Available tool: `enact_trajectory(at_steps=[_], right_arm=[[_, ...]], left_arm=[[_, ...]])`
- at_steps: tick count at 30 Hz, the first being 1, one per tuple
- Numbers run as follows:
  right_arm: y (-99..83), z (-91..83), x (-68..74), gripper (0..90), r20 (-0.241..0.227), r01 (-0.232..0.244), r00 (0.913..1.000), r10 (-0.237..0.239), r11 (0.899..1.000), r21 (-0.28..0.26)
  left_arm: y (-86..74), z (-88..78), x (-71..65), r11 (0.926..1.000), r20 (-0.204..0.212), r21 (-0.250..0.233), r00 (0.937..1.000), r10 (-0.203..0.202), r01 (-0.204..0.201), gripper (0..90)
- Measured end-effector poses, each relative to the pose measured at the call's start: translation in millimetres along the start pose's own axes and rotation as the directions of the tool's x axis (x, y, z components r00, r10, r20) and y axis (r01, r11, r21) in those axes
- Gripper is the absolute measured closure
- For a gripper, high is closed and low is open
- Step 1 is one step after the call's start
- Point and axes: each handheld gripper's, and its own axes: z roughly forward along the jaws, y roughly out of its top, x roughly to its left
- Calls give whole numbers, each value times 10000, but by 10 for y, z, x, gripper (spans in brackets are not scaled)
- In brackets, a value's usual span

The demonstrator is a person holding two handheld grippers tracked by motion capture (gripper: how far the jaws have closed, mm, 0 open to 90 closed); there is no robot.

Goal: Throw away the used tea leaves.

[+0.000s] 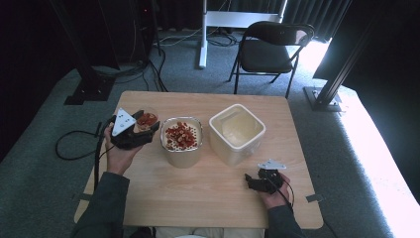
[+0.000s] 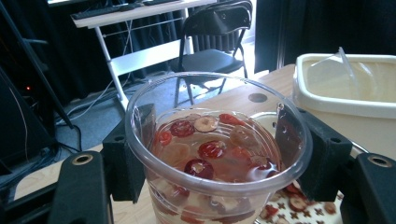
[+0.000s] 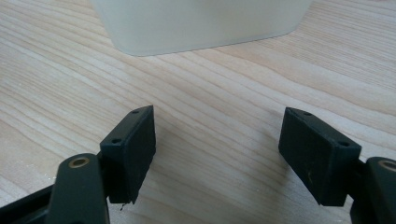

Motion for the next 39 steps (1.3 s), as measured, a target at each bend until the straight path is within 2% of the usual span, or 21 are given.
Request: enact_trajectory(at_steps=[28,39], right_arm=[[-4,3,-7,267,-15,-32,10000,32,10000,-37],[-16,-2,-12,265,7,-70,10000,70,9999,-86]], left_arm=[[-11,166,181,9999,-466,74,9988,-145,148,337],[3,238,201,9998,-531,204,9986,29,-18,337]])
